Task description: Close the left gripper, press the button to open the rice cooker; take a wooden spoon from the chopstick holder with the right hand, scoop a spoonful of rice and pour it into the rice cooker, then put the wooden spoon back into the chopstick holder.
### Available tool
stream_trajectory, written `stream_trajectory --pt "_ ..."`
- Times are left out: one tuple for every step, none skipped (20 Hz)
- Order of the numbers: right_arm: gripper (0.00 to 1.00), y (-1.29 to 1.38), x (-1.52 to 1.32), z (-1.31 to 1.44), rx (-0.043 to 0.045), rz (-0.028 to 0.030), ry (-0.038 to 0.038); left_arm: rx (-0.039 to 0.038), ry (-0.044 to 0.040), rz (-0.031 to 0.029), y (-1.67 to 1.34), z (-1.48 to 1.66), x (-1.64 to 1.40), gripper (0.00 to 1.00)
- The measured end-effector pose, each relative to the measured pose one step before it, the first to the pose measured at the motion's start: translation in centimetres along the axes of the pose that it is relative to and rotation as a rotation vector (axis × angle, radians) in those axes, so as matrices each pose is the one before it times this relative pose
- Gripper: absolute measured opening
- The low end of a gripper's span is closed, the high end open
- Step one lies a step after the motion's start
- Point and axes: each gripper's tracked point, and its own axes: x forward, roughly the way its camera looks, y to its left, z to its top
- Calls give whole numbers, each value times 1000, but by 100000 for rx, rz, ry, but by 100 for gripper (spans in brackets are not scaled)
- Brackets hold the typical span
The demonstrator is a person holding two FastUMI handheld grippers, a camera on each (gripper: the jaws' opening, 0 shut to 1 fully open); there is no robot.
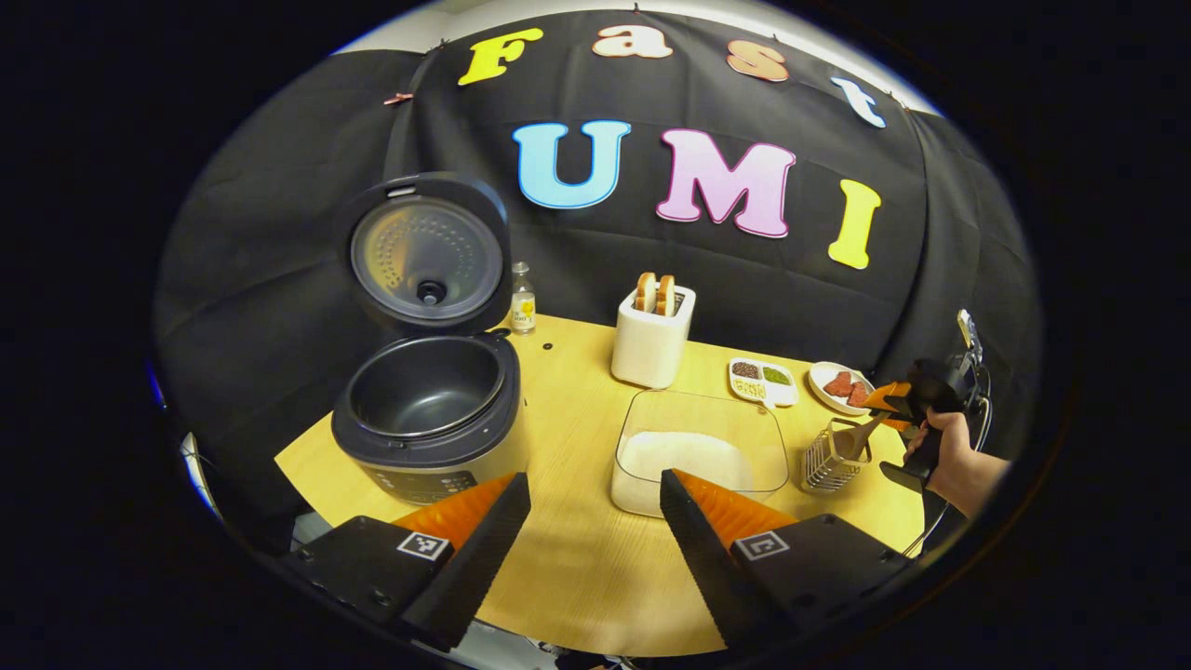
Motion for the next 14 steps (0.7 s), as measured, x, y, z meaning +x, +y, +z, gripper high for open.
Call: stream_trajectory --pt "20 679 -764 927 -2500 1116 -2678 -219 -422 -1028 -55 186 101 95" --pt "20 801 -704 747 -2668 837 -3049 -595 -480 -928 115 81 113 95" --pt "20 627 -747 1033 -2478 785 -3324 -693 -489 -578 269 207 29 95" --pt "20 988 -716 906 -2203 1178 -3490 -566 -1019 -818 374 176 55 96" --pt "20 958 -685 898 -1915 1023 -2952 159 -1008 -1529 389 199 10 96" --pt "20 934 -814 506 -1944 802 -2012 996 -1084 -538 692 250 -49 95" --pt "20 1065 -643 434 -1046 1312 -1178 907 -850 -86 1078 131 -12 96" --pt "19 1251 -715 177 -152 2070 -464 584 -433 -193 1066 61 -85 96" --pt "19 1267 -658 52 -168 1895 28 393 -363 262 1191 -32 -156 96" --pt "19 1150 -575 -224 -511 1915 212 -62 -313 312 1208 -5 -120 96" --pt "20 1267 -497 -211 -858 1903 165 -290 -181 296 1129 -161 -141 96" --pt "19 1280 -429 -56 -944 1809 65 -598 -268 453 1075 -46 -184 96" --pt "20 1393 -375 -121 -836 2082 -23 -874 -466 713 1019 -158 -255 96" --pt "19 1449 -308 -123 -338 2342 -61 -775 -760 1145 1118 28 -221 96"
